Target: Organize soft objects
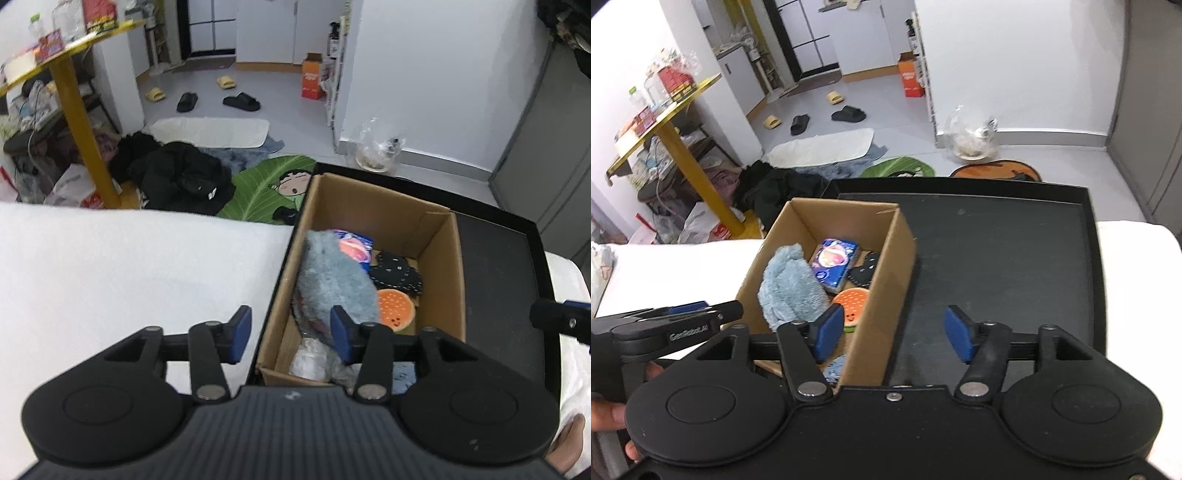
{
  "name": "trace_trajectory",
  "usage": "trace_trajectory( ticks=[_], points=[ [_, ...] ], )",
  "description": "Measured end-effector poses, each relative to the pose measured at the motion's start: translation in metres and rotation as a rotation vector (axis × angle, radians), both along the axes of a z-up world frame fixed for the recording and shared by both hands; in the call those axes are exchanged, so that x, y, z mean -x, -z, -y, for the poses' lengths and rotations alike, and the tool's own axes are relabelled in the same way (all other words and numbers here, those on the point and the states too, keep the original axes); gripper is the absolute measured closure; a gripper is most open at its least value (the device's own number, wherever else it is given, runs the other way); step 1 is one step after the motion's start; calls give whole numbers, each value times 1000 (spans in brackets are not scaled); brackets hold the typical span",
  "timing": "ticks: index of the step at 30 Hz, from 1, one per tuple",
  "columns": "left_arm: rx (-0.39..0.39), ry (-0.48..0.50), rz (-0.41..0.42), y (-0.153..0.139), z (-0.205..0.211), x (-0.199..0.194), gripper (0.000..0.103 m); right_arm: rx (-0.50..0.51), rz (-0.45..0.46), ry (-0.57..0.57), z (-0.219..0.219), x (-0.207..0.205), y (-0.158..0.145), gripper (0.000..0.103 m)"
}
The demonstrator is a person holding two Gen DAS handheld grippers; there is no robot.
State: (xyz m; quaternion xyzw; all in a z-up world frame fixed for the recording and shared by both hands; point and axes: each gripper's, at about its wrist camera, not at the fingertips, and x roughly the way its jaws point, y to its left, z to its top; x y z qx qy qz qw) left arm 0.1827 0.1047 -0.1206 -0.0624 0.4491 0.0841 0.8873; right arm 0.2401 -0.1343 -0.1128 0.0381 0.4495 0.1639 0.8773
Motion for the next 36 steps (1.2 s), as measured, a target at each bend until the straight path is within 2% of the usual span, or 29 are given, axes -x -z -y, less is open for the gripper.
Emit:
trace_trajectory(
  ticks=[7, 10, 13, 17, 21, 28, 30, 32, 36],
  points=[
    [-6, 28, 1, -17, 16, 8, 50, 11, 41, 82, 24, 10, -10, 17],
    [-13, 33, 7, -25, 23, 10, 45, 9, 45, 103, 33, 13, -13, 6],
    [-7, 43, 17, -34, 28, 15, 38, 9, 49, 123, 40, 20, -17, 0],
    [6, 42, 13, -45, 36, 22, 27, 2, 71, 150, 48, 32, -22, 0],
    [-13, 50, 25, -56, 45, 30, 20, -36, 96, 164, 60, 44, -26, 0],
    [-42, 60, 32, -69, 54, 45, 15, -56, 111, 178, 71, 61, -30, 0],
    [-74, 59, 38, -73, 57, 51, 8, -75, 107, 178, 75, 64, -32, 0],
    [-94, 63, 48, -79, 59, 59, 7, -82, 115, 179, 77, 69, -35, 0],
    [-91, 81, 41, -87, 64, 69, 5, -88, 120, 188, 83, 79, -41, 0]
  ],
)
